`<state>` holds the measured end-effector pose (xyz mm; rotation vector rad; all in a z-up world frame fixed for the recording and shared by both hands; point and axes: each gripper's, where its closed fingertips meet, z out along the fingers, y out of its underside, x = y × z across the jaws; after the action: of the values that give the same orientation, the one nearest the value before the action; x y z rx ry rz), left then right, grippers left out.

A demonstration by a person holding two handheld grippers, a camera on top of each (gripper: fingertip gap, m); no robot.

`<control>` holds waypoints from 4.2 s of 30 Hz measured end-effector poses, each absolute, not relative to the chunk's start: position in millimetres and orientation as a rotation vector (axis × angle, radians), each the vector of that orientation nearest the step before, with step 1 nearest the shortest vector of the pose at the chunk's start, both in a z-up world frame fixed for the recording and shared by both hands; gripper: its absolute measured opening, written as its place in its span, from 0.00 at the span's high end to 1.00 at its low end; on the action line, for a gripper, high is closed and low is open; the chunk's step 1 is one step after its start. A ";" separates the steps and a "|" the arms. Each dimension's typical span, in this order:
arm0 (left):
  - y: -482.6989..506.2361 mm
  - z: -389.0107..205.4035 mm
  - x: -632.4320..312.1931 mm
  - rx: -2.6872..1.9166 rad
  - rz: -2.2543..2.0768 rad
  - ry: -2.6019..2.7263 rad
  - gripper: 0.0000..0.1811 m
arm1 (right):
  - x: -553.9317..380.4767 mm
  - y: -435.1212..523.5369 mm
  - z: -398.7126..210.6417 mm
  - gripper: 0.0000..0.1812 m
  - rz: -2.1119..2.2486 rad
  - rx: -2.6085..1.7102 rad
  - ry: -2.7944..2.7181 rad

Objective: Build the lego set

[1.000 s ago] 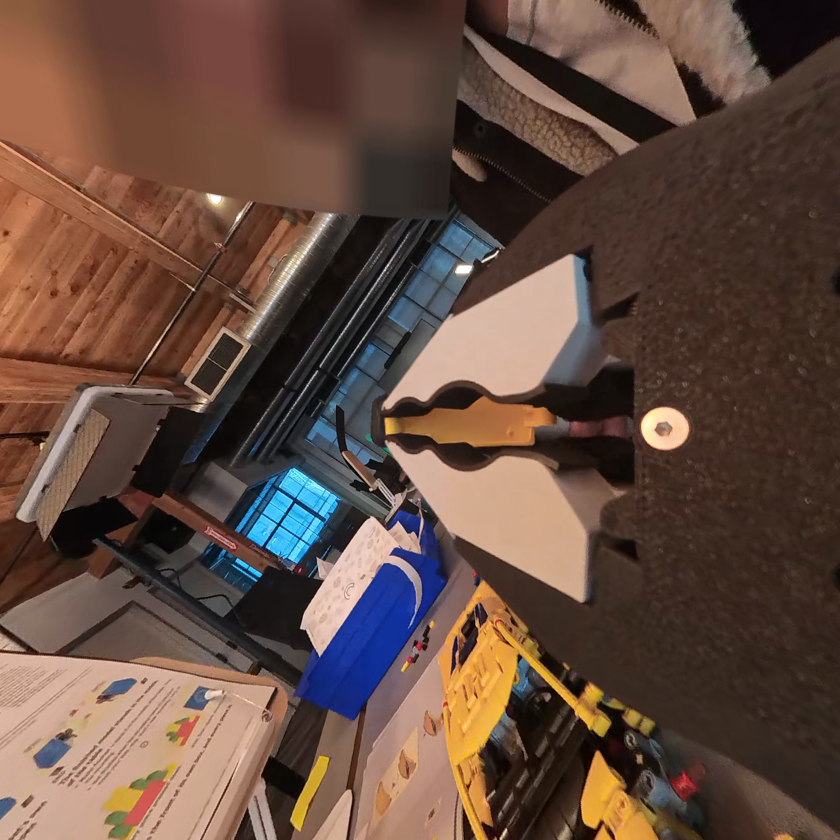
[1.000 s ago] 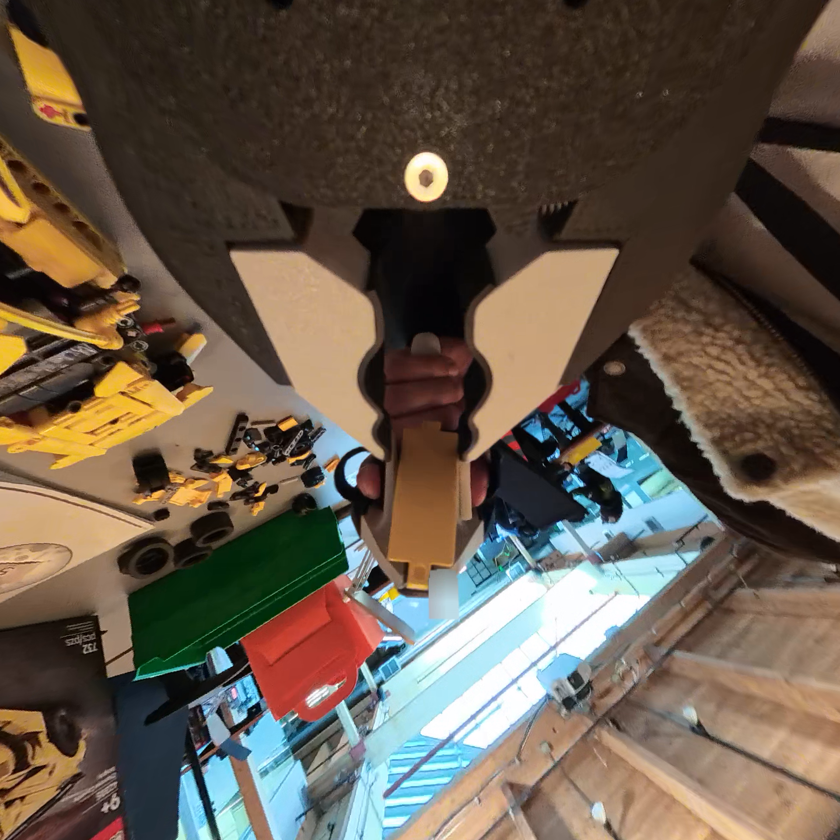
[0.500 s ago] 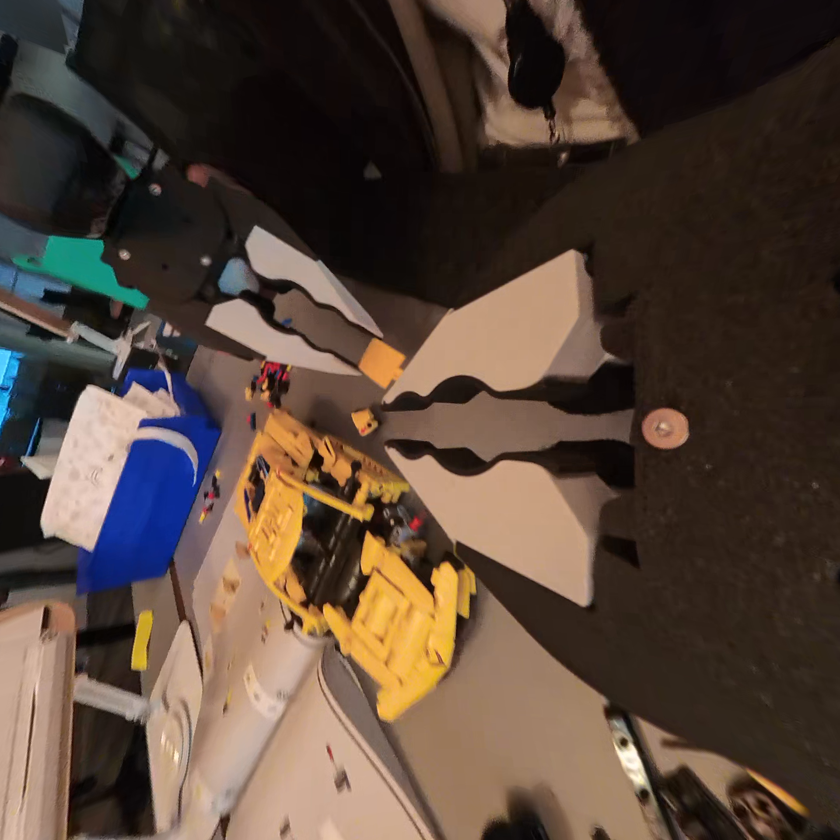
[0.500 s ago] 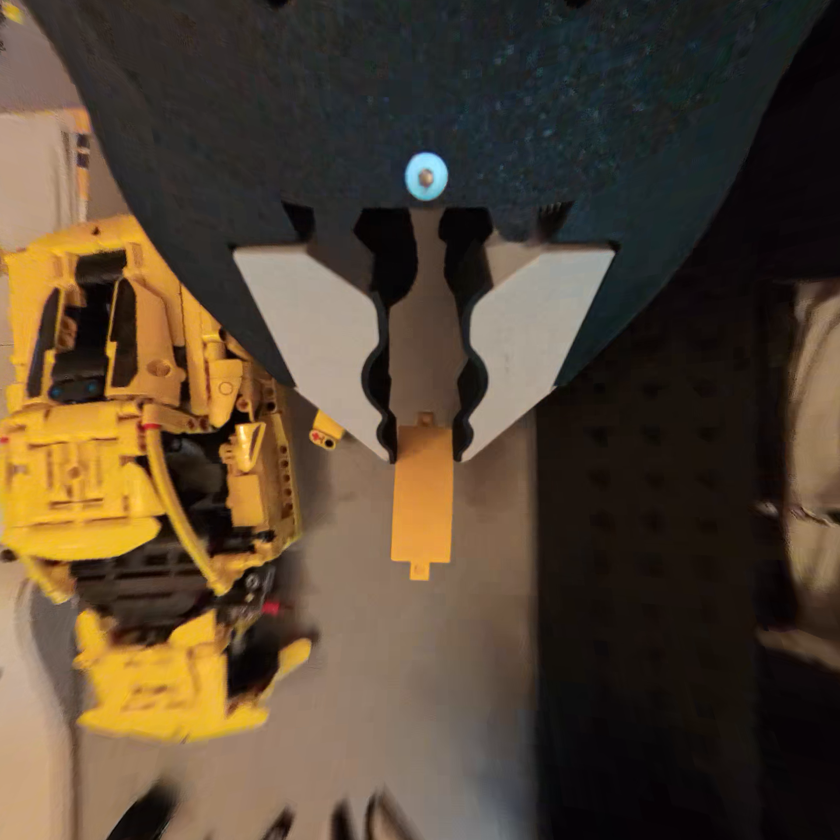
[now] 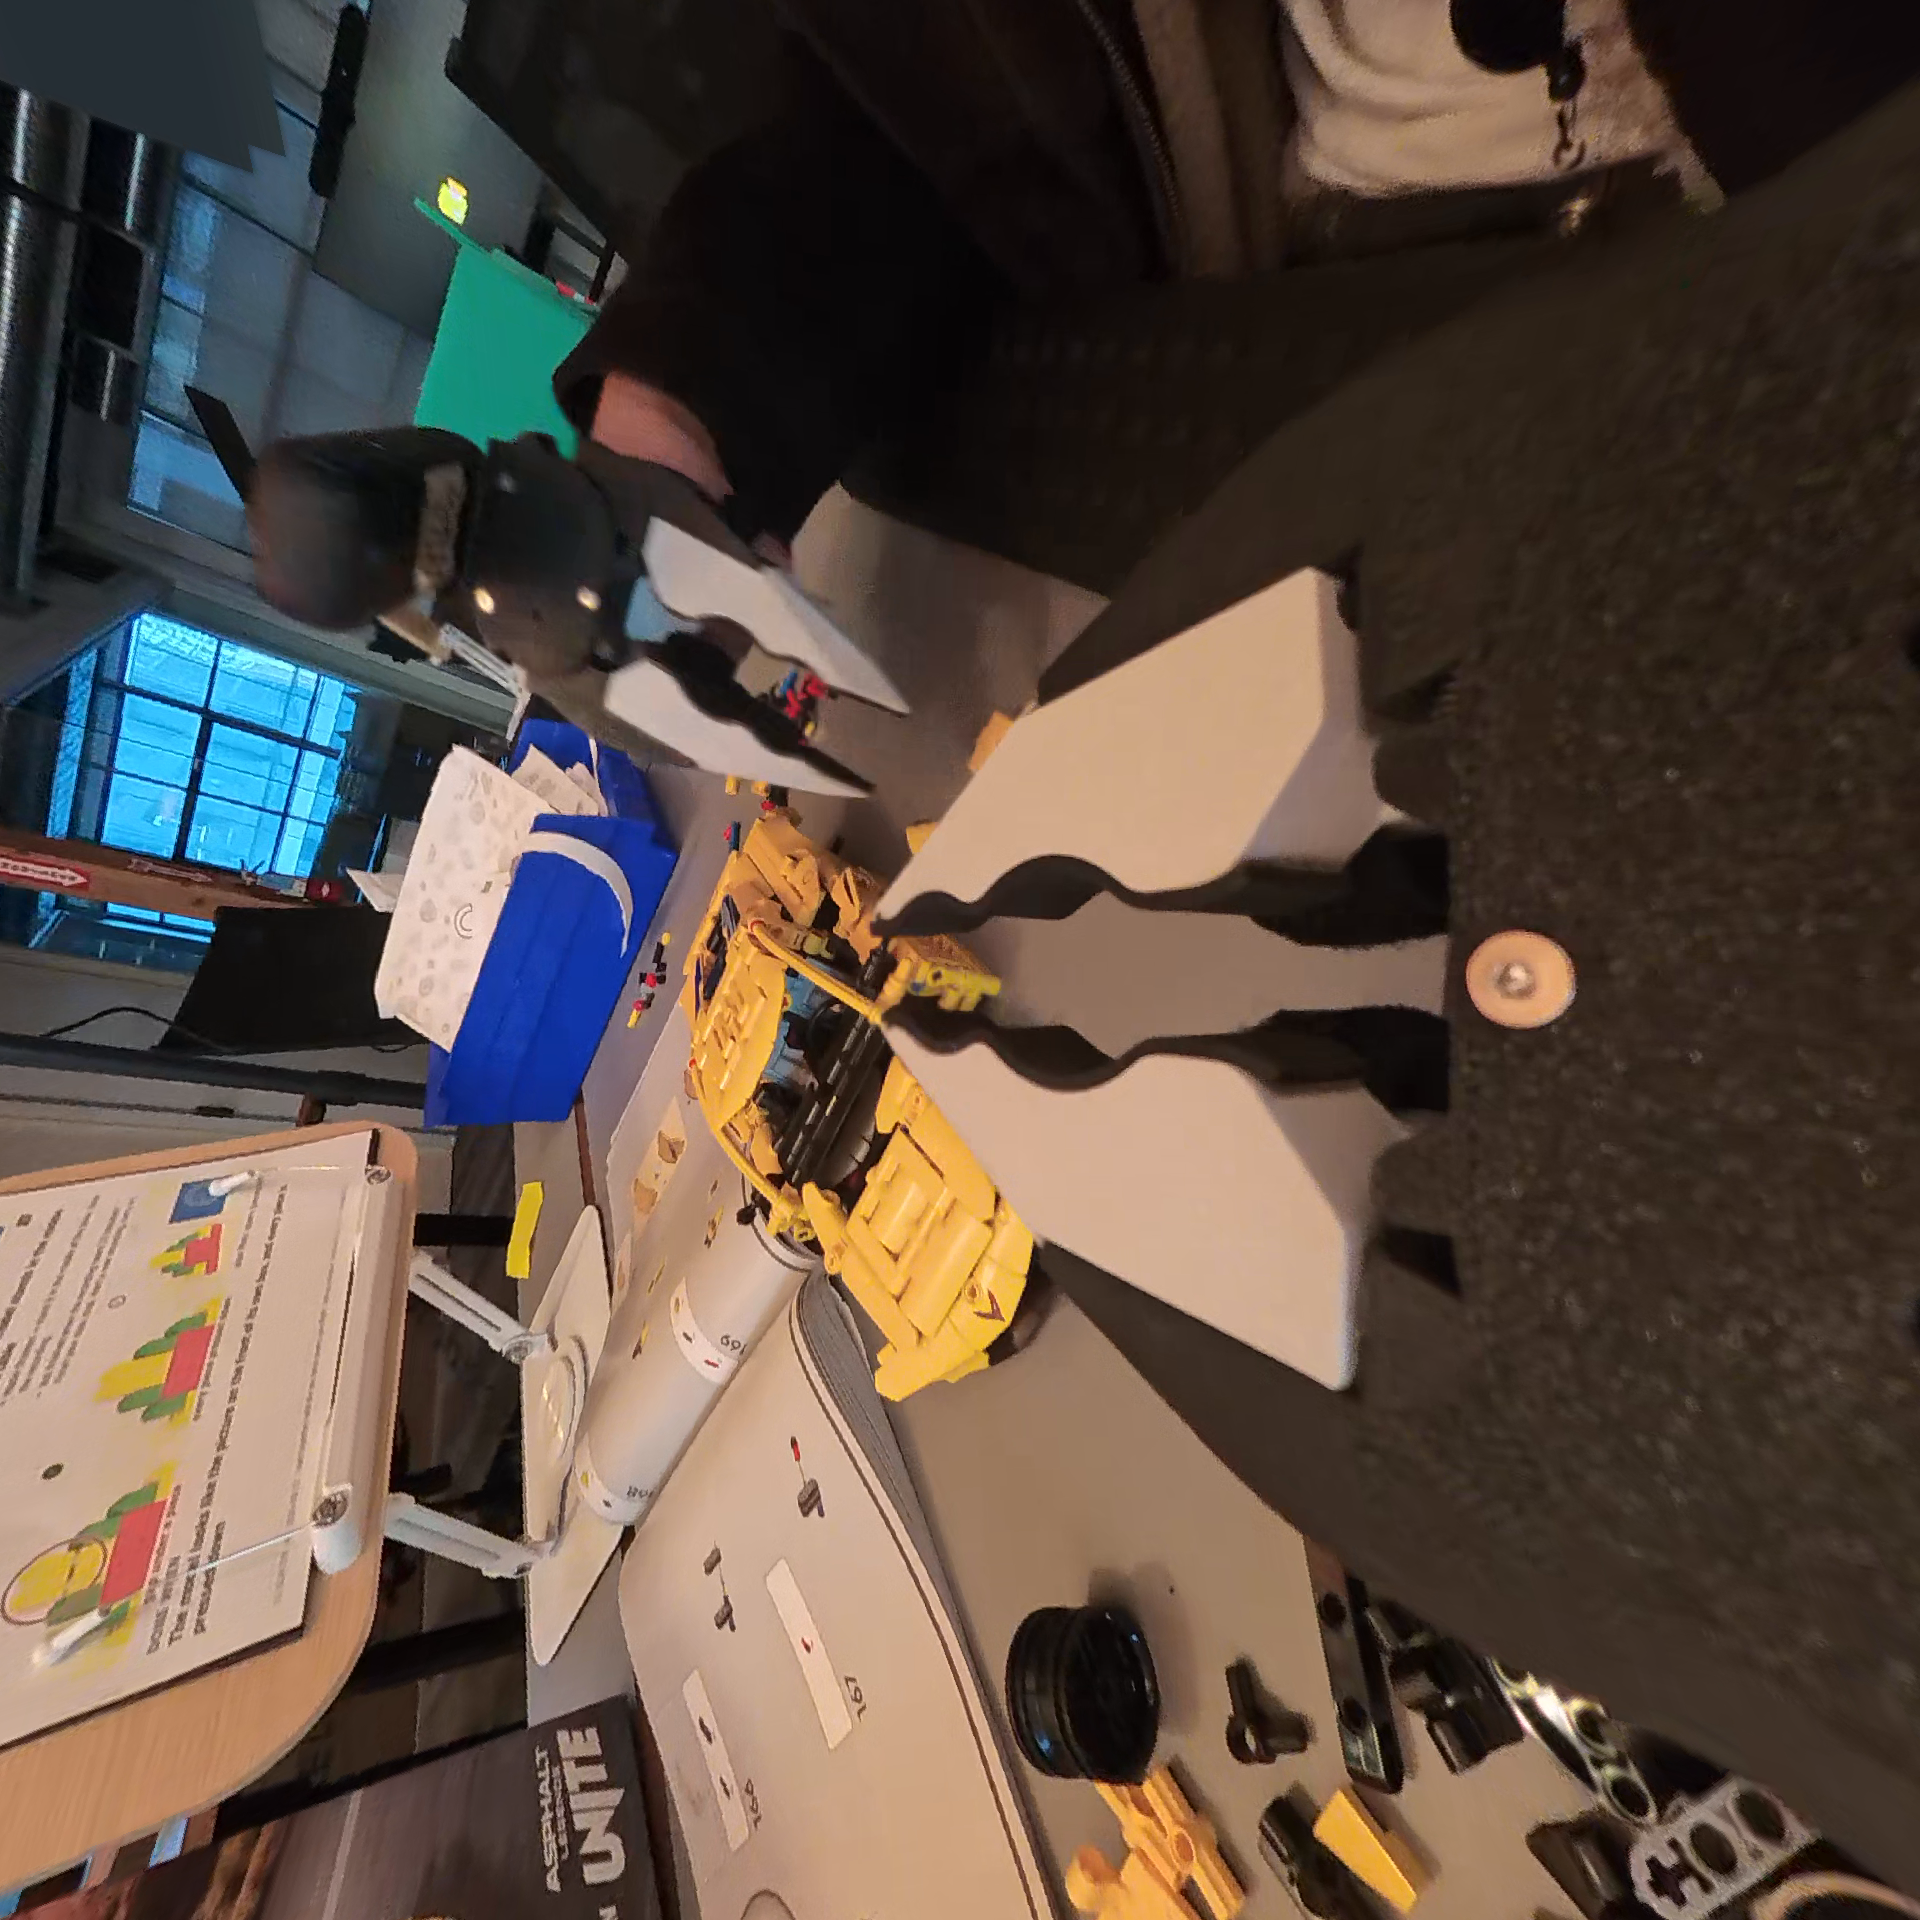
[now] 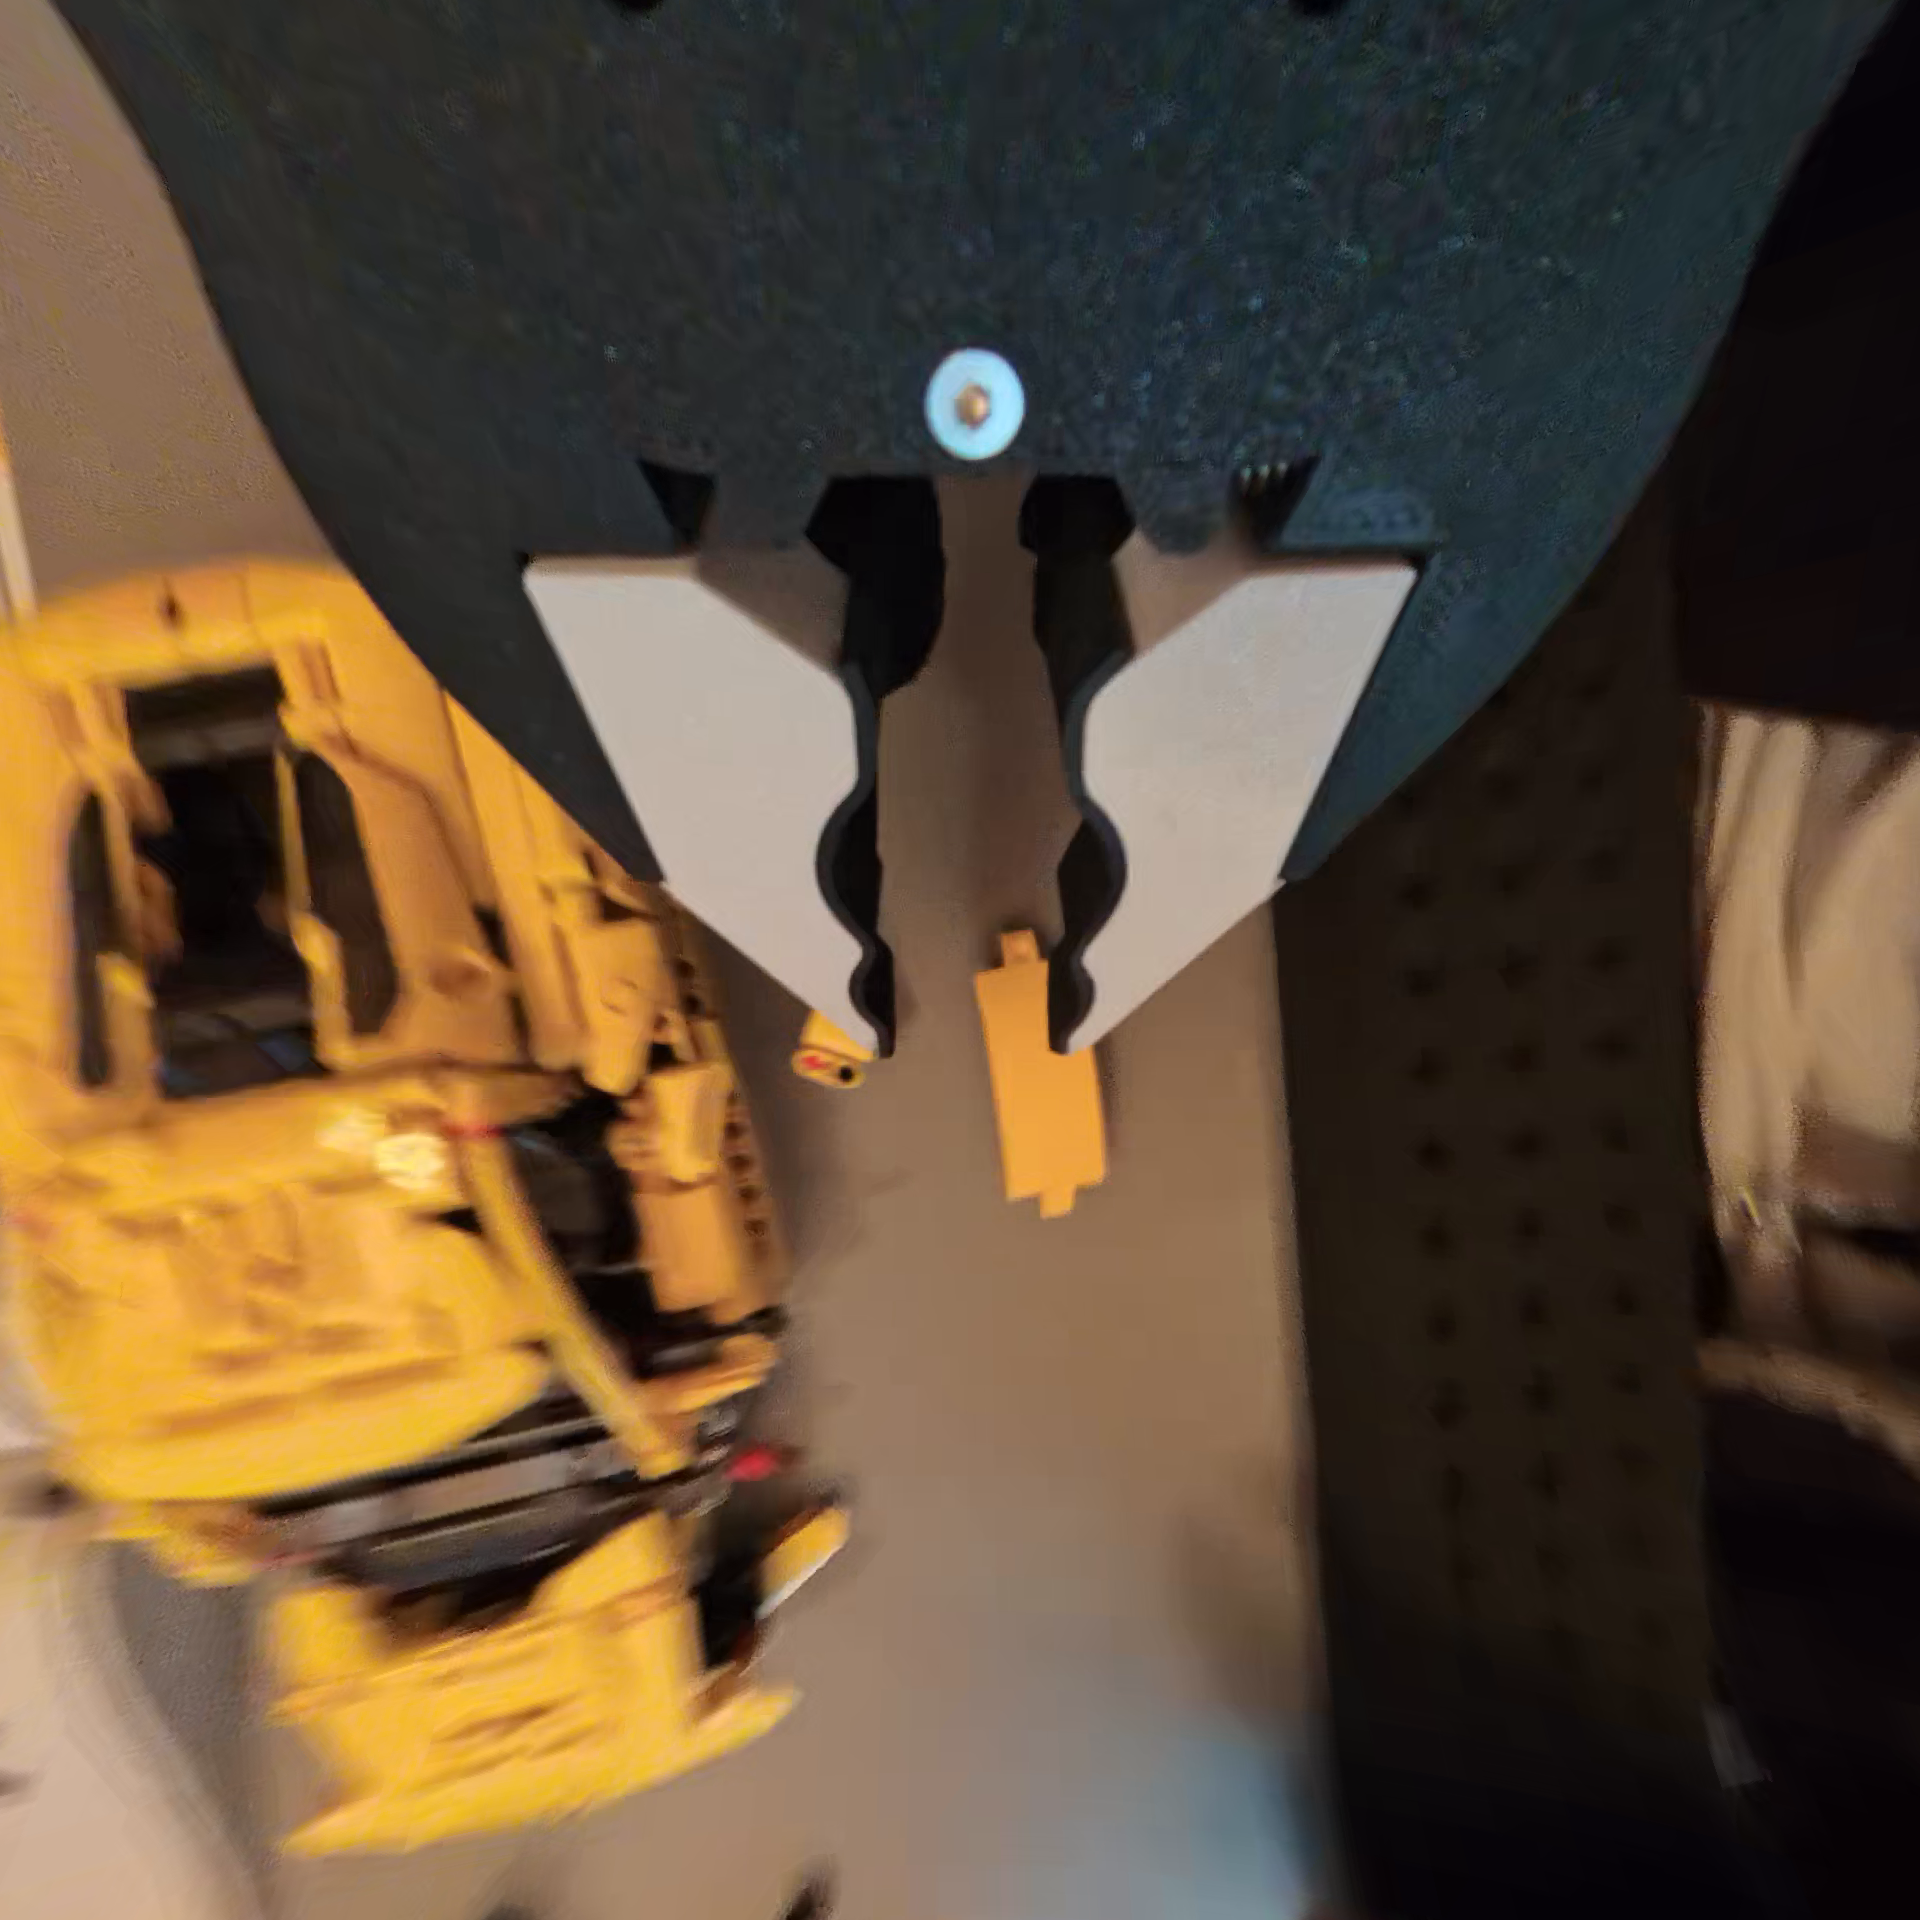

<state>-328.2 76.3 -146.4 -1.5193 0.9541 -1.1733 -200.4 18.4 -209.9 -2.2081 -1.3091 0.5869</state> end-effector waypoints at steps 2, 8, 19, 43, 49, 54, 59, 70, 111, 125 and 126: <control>79.9 -150.4 -326.7 -1.533 -1.147 0.957 0.93 | -193.4 25.8 -183.8 0.85 0.755 -2.101 -1.023; 89.8 -153.9 -324.6 -1.561 -1.118 0.933 0.92 | -93.9 71.9 -151.6 0.85 0.538 -1.751 -0.097; 141.1 -156.6 -309.2 -1.672 -1.105 0.778 0.92 | -35.6 81.6 -181.6 0.80 0.230 -1.898 0.067; 92.5 -132.9 -473.2 -1.808 -0.838 0.689 0.59 | -54.3 82.6 -175.3 0.82 0.349 -1.863 0.018; 116.2 -201.1 -720.7 -2.113 -0.179 0.430 0.44 | -54.0 85.9 -179.8 0.84 0.324 -1.883 0.015; 123.0 -224.7 -746.7 -2.164 -0.198 0.460 0.41 | -47.9 86.4 -185.8 0.86 0.307 -1.906 0.044; 117.2 -239.1 -731.5 -2.159 -0.185 0.570 0.49 | -39.3 84.4 -184.1 0.87 0.283 -1.892 0.087; 134.6 -253.1 -753.3 -2.247 -0.239 0.580 0.43 | -41.8 88.8 -195.3 0.89 0.277 -1.941 0.066; 56.5 -114.7 -561.3 -1.721 -0.685 0.897 0.90 | -482.5 58.5 -106.6 0.64 1.641 -1.904 -0.732; 64.6 -96.7 -470.7 -1.648 -1.081 0.474 0.74 | -399.8 114.0 -93.3 1.00 1.833 -1.665 -0.145; 62.8 -101.1 -461.5 -1.643 -1.153 0.442 0.74 | -396.7 111.9 -89.8 1.00 1.845 -1.640 -0.138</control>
<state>-461.5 62.8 -101.1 -1.6434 0.4418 -1.1532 -396.7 111.9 -89.8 -1.6404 -0.1379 1.8447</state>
